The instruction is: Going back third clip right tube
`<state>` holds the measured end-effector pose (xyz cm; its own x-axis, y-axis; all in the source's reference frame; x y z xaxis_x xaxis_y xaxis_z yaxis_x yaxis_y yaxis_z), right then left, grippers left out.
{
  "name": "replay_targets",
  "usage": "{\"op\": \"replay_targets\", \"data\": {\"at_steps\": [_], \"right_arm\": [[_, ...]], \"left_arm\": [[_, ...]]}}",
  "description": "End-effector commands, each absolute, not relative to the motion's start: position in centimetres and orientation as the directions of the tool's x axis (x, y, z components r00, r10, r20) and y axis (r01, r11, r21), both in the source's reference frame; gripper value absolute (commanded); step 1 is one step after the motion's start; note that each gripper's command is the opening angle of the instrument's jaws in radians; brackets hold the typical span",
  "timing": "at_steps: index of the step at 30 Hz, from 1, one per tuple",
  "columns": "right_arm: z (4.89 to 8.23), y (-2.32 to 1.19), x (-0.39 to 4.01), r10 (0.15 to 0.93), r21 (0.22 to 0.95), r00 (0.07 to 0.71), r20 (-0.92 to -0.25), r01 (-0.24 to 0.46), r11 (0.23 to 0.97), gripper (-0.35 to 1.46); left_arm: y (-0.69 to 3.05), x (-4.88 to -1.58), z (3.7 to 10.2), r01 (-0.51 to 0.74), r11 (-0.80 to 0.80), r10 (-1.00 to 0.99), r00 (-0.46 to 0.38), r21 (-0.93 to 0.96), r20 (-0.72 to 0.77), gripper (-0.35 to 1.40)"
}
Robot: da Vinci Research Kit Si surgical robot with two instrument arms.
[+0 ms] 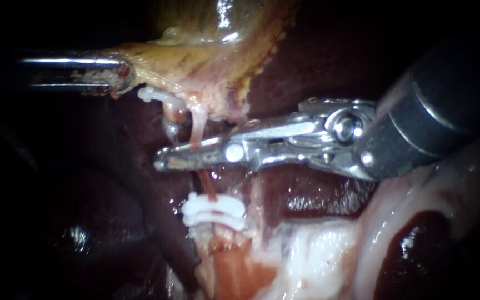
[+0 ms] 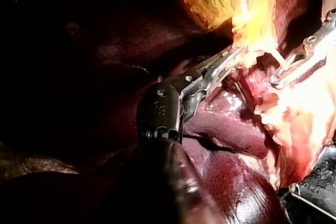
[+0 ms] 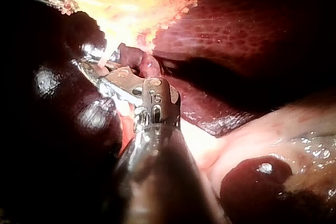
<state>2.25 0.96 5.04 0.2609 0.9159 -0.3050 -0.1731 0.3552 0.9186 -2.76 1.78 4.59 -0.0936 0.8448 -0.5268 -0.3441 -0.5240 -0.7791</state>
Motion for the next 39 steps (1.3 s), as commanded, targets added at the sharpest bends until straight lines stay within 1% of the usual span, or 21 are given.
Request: {"op": "replay_targets", "data": {"at_steps": [1, 3, 4, 5, 7, 8, 9, 11, 13, 17, 20, 22, 29, 34, 39], "right_arm": [[5.06, 0.96, 2.24, 0.916, 0.919, 0.260, -0.305, -0.173, 0.355, -0.35], [5.08, 0.96, 2.25, 0.916, 0.918, 0.260, -0.305, -0.174, 0.355, -0.35], [5.11, 0.95, 2.26, 0.917, 0.919, 0.253, -0.308, -0.170, 0.355, -0.24], [5.15, 0.95, 2.27, 0.922, 0.924, 0.237, -0.307, -0.159, 0.348, -0.01], [5.23, 0.93, 2.30, 0.917, 0.919, 0.226, -0.328, -0.150, 0.366, 0.35], [5.29, 0.93, 2.32, 0.914, 0.915, 0.226, -0.336, -0.150, 0.373, 0.41], [5.35, 0.92, 2.33, 0.907, 0.908, 0.228, -0.354, -0.147, 0.391, 0.44], [5.46, 0.92, 2.33, 0.894, 0.896, 0.232, -0.384, -0.142, 0.422, 0.47], [5.59, 0.93, 2.30, 0.861, 0.864, 0.238, -0.450, -0.125, 0.487, 0.48], [5.81, 0.98, 2.18, 0.796, 0.804, 0.293, -0.529, -0.128, 0.581, 0.49], [5.89, 1.01, 2.07, 0.732, 0.742, 0.328, -0.597, -0.119, 0.660, 0.50], [5.87, 1.00, 1.99, 0.681, 0.698, 0.340, -0.648, -0.091, 0.710, 0.50], [5.60, 0.78, 1.58, 0.549, 0.587, 0.353, -0.757, 0.001, 0.809, 0.50], [5.40, 0.61, 1.18, 0.458, 0.508, 0.351, -0.817, 0.060, 0.860, 0.50], [5.32, 0.54, 0.87, 0.402, 0.457, 0.346, -0.848, 0.095, 0.884, 0.50]], "left_arm": [[1.78, -2.76, 4.58, -0.344, -0.524, 0.845, -0.094, -0.779, -0.527, -0.35], [1.78, -2.76, 4.58, -0.344, -0.524, 0.845, -0.094, -0.779, -0.527, -0.35], [1.78, -2.75, 4.58, -0.344, -0.524, 0.845, -0.094, -0.779, -0.527, -0.35], [1.78, -2.75, 4.58, -0.344, -0.524, 0.845, -0.094, -0.779, -0.527, -0.35], [1.78, -2.76, 4.58, -0.344, -0.524, 0.845, -0.094, -0.779, -0.527, -0.35], [1.78, -2.76, 4.58, -0.344, -0.524, 0.845, -0.094, -0.779, -0.527, -0.35], [1.78, -2.76, 4.58, -0.344, -0.524, 0.845, -0.094, -0.779, -0.527, -0.35], [1.78, -2.75, 4.58, -0.344, -0.524, 0.845, -0.094, -0.779, -0.527, -0.35], [1.78, -2.75, 4.58, -0.344, -0.524, 0.845, -0.094, -0.779, -0.527, -0.35], [1.78, -2.75, 4.57, -0.344, -0.524, 0.845, -0.094, -0.779, -0.527, -0.35], [1.78, -2.75, 4.57, -0.344, -0.524, 0.845, -0.094, -0.779, -0.527, -0.35], [1.77, -2.74, 4.57, -0.344, -0.524, 0.845, -0.094, -0.779, -0.527, -0.35], [1.77, -2.72, 4.56, -0.343, -0.524, 0.845, -0.094, -0.779, -0.527, -0.35], [1.77, -2.73, 4.56, -0.343, -0.524, 0.845, -0.094, -0.779, -0.527, -0.35], [1.77, -2.74, 4.57, -0.344, -0.524, 0.845, -0.094, -0.779, -0.527, -0.35]]}}
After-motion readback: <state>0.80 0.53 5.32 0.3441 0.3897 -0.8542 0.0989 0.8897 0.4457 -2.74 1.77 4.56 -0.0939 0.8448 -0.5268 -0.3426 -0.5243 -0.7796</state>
